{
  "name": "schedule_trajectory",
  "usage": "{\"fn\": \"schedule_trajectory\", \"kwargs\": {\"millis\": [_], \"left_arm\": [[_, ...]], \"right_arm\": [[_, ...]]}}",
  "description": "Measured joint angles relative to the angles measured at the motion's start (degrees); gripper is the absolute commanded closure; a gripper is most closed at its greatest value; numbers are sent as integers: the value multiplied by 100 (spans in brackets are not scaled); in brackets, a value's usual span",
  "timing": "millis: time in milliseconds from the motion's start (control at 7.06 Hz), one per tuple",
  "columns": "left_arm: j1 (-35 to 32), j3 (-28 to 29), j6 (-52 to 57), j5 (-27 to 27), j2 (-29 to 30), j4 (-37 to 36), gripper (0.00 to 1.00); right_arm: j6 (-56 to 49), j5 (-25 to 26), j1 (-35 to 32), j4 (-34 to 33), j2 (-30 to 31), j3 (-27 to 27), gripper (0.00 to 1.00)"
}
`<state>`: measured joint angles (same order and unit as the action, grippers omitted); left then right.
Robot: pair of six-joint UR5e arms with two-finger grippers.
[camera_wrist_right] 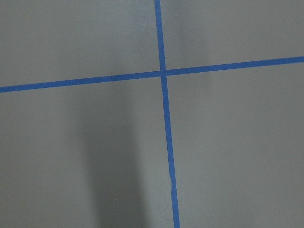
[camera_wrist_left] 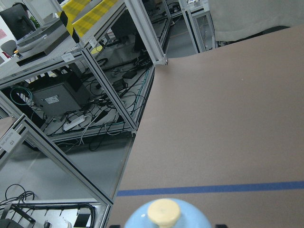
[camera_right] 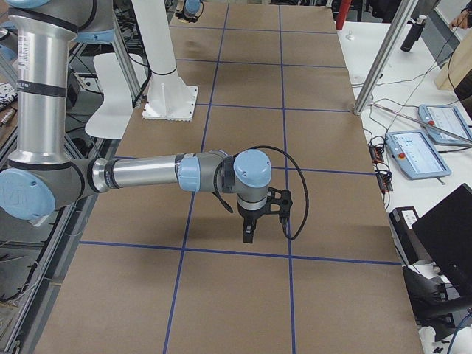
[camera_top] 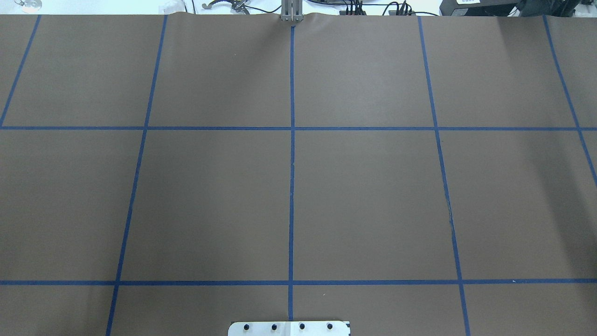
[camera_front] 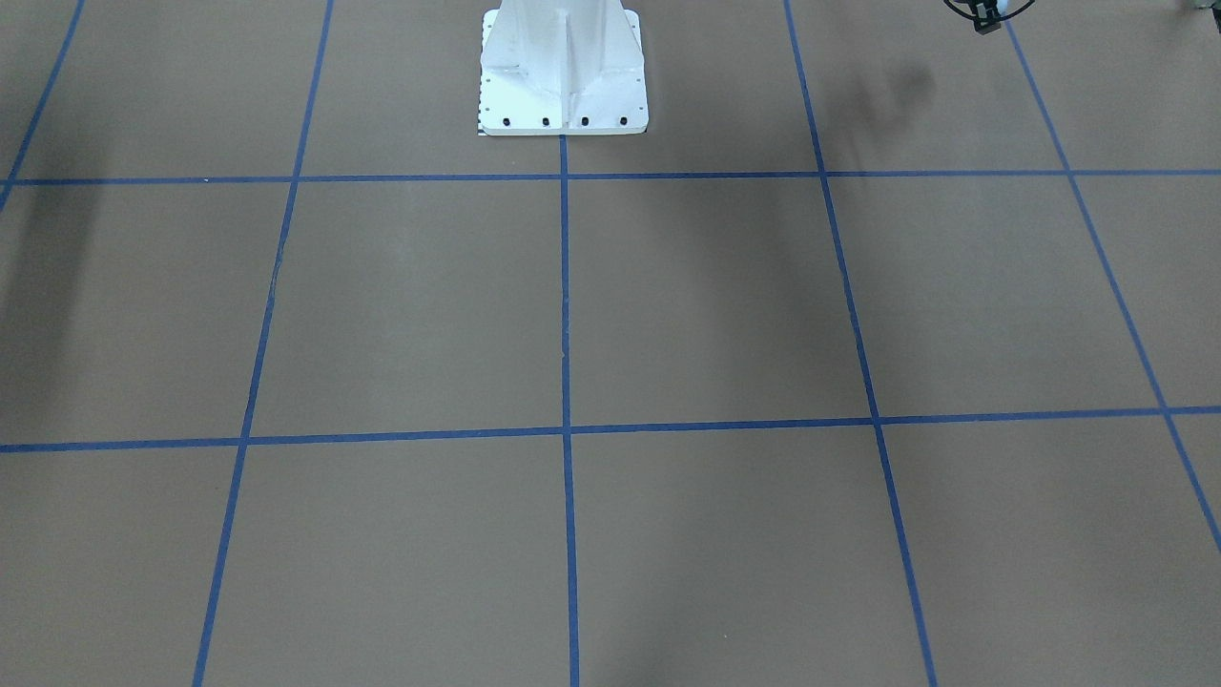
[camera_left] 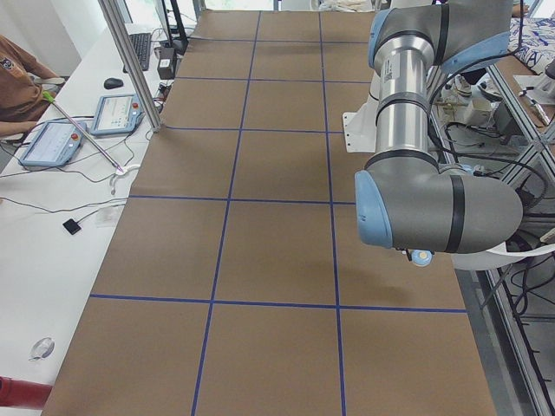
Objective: Place and press bell with both arms
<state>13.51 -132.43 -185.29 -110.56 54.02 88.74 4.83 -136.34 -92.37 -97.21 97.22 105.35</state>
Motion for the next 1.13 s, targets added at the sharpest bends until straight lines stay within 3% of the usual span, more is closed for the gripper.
{"fn": "schedule_trajectory", "kwargs": {"millis": [425,1132], "left_arm": [[-692,-127,323,425,1108,-646,100],[-2118,-132,1746,562,3920,-3291,100]], "right_arm": [[0,1,0,0,-1,2,0],[-12,45,0,-10,-19,-45,0]]}}
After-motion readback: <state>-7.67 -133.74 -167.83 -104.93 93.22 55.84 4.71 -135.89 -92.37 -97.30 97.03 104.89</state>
